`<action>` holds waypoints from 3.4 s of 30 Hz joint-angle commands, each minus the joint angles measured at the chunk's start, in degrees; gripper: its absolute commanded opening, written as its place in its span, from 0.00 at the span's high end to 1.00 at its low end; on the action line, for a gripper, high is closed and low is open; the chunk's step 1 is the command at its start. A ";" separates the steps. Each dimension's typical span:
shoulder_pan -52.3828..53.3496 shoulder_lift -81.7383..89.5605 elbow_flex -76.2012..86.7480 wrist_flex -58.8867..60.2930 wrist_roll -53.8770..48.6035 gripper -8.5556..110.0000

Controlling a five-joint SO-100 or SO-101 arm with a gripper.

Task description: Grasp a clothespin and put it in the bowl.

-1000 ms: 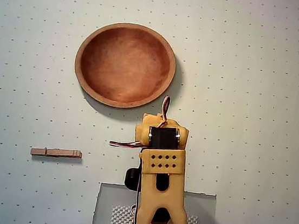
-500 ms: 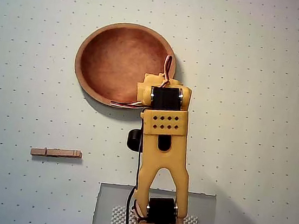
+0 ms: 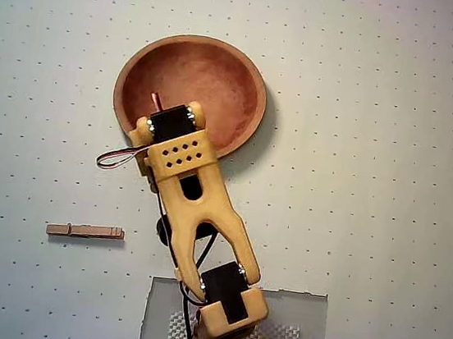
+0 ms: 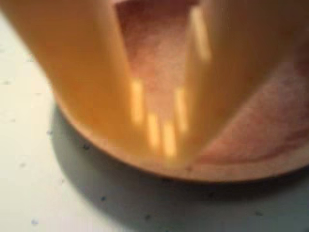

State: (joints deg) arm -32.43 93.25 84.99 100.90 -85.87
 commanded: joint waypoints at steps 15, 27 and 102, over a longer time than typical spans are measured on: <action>-30.59 -8.35 -5.98 0.70 -0.44 0.95; -28.65 -18.19 -14.94 1.49 -2.20 0.95; -17.93 -21.09 -22.24 -3.08 -48.52 0.95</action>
State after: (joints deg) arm -49.57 71.10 65.30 99.49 -131.31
